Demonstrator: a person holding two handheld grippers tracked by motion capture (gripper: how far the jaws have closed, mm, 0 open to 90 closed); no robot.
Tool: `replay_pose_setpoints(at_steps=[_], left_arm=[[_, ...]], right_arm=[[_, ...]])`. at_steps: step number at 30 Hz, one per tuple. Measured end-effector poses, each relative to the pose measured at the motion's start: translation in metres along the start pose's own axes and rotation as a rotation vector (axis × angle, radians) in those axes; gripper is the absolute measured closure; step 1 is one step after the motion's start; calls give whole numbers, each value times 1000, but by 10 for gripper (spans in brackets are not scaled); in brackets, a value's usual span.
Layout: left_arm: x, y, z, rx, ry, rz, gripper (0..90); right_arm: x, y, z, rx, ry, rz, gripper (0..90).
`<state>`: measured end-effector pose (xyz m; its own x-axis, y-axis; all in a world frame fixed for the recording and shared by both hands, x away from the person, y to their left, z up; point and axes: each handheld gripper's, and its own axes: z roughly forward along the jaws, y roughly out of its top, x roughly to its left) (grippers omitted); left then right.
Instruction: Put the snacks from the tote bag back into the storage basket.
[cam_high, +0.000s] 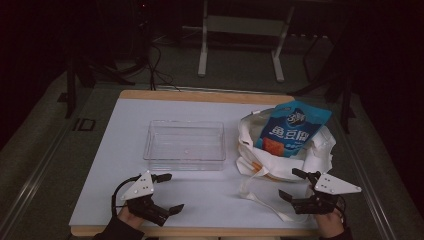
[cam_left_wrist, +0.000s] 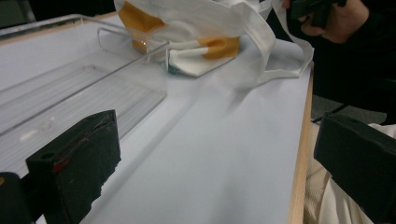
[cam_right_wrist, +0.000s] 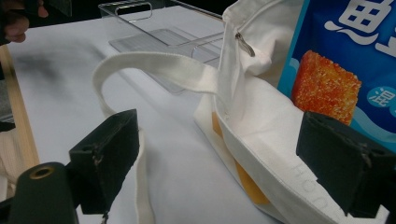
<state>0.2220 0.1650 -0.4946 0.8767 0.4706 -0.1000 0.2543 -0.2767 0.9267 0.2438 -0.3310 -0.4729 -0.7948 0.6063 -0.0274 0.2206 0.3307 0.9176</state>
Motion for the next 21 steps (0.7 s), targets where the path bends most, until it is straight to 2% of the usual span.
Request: replay_pose_setpoints(at_steps=[1, 4, 5, 8, 9, 10, 13, 14, 17, 21], left_arm=[[0, 0, 1, 15, -13, -23, 8], [0, 1, 1, 16, -16, -28, 8], [-3, 3, 1, 29, -14, -20, 8], [-5, 5, 1, 19, -18, -27, 8], [-3, 7, 2, 13, -73, -42, 8], [-3, 8, 2, 20, -85, -38, 8], [-3, 13, 4, 24, -95, -26, 8], [-2, 18, 6, 1, -111, -25, 8], [0, 27, 9, -19, -119, -23, 8], [0, 36, 14, -18, -127, -5, 8]], right_arm=[[2, 3, -2, -7, 26, -3, 133], [2, 4, -2, -6, 51, 4, 133], [3, 7, -3, 13, 60, 7, 131], [1, 8, -4, 16, 79, 17, 130], [0, 8, -4, 18, 85, 17, 130], [0, 9, -5, 16, 90, 17, 130], [1, 11, -6, 26, 96, 7, 130], [2, 13, -7, 39, 88, -14, 130], [1, 16, -9, 35, 95, -22, 130], [0, 20, -9, 34, 91, -35, 130]])
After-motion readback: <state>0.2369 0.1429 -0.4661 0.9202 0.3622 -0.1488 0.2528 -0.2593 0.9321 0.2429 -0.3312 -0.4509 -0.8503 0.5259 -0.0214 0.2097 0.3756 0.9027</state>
